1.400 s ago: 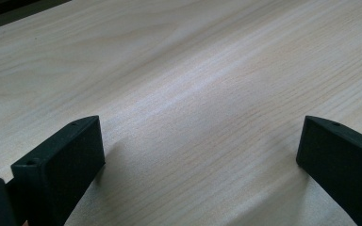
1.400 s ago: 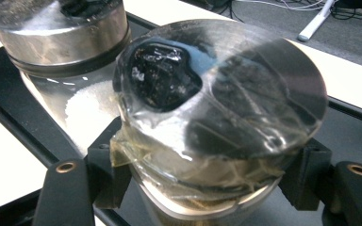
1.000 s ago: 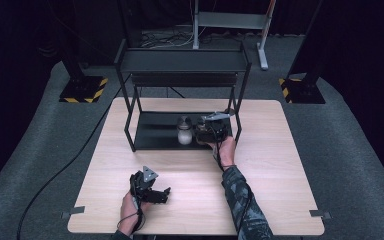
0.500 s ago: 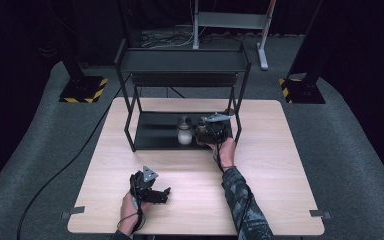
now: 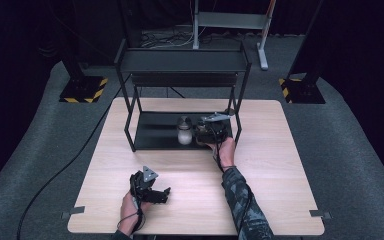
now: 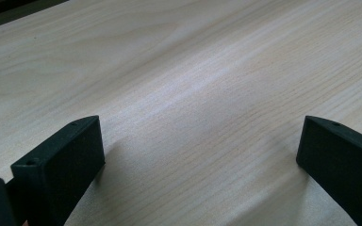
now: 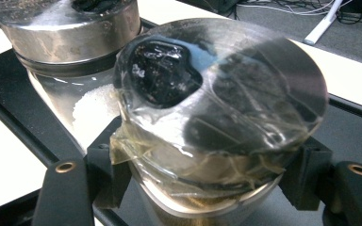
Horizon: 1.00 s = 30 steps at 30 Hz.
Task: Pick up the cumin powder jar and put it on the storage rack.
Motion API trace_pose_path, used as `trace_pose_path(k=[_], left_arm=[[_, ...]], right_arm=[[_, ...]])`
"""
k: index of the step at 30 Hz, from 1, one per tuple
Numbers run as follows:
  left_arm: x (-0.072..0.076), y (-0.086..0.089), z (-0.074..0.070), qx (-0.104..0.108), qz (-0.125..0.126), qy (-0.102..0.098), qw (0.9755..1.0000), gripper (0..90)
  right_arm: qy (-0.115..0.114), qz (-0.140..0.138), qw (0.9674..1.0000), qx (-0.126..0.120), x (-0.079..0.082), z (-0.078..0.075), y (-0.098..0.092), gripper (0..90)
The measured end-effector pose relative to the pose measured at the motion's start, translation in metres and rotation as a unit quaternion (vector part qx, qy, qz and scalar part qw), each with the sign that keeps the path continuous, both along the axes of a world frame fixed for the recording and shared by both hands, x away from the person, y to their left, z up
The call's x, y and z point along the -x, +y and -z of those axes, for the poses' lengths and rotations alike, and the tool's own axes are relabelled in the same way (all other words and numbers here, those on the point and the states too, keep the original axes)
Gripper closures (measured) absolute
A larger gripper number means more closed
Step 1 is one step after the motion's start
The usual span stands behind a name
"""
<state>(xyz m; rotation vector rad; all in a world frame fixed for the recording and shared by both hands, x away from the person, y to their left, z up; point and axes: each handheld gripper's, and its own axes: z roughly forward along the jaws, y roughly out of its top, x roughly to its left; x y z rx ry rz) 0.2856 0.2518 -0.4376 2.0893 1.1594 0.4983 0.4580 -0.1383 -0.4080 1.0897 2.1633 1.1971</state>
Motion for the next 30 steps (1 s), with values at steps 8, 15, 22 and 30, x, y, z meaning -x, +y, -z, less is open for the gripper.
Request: trace_pose_path(k=[8, 15, 22, 30], left_arm=[[0.0, 0.0, 0.0, -0.001, 0.0, -0.001, 1.0, 1.0], [0.001, -0.001, 0.0, -0.001, 0.0, -0.002, 1.0, 1.0], [0.001, -0.001, 0.0, -0.001, 0.0, -0.002, 1.0, 0.9], [0.001, -0.001, 0.0, -0.001, 0.0, -0.002, 1.0, 0.9]], right_arm=[[0.015, -0.006, 0.9997, 0.019, 0.0, -0.009, 0.002, 16.7], [0.025, -0.002, 0.9994, 0.025, 0.012, -0.023, 0.0, 2.8], [0.028, -0.021, 0.9986, 0.04, 0.041, -0.033, -0.009, 0.0], [0.035, -0.019, 0.9983, 0.044, 0.081, -0.022, -0.028, 0.0]])
